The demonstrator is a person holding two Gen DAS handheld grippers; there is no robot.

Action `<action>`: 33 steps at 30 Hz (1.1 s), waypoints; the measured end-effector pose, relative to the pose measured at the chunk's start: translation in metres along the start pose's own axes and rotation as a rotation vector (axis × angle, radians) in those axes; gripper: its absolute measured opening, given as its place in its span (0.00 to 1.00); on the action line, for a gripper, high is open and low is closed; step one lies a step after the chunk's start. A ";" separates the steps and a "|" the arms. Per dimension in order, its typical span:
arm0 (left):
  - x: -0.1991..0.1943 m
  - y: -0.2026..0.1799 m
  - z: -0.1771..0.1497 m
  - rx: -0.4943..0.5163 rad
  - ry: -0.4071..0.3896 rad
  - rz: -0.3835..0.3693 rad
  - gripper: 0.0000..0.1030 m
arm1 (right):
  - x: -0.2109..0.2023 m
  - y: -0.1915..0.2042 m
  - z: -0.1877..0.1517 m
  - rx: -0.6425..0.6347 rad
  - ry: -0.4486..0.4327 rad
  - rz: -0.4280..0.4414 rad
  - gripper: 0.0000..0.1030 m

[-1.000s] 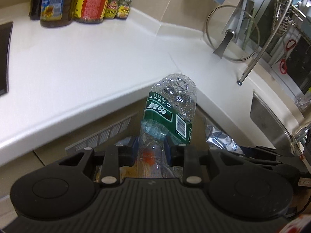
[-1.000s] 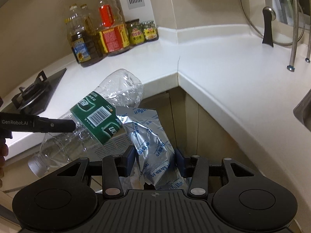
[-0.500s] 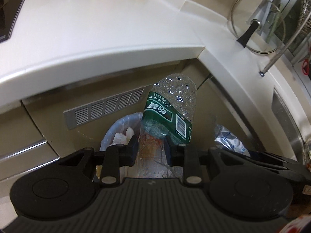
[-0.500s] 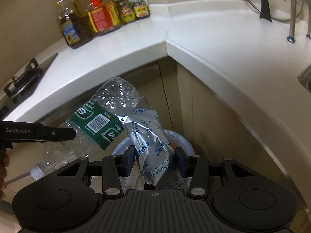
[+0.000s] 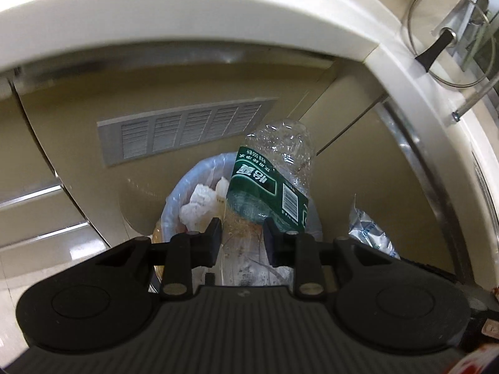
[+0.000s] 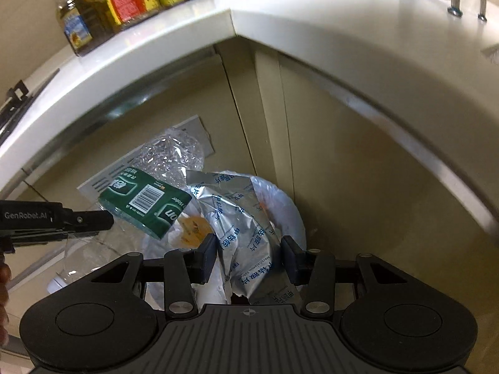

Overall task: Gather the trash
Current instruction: 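Carry the water bottle and foil packet down over the wastebasket, then open the right tool to drop the foil packet into the wastebasket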

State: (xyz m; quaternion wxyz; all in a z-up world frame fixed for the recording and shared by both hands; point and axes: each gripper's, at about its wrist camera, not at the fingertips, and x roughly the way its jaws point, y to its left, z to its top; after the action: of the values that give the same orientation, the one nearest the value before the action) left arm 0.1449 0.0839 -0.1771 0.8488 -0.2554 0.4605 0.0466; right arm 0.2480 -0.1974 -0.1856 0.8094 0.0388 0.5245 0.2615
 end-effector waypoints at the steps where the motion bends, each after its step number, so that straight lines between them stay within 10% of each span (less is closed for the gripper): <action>1: 0.005 0.002 -0.002 -0.007 0.007 -0.001 0.25 | 0.003 0.000 -0.001 0.007 0.002 -0.002 0.44; 33: 0.084 0.019 -0.012 -0.002 0.135 0.007 0.25 | 0.074 0.001 -0.014 0.104 0.030 -0.020 0.44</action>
State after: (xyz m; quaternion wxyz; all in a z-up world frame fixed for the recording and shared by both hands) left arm 0.1783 0.0813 -0.2576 0.8154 -0.2572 0.5176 0.0324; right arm 0.2585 -0.1653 -0.2525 0.8008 0.0718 0.5499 0.2262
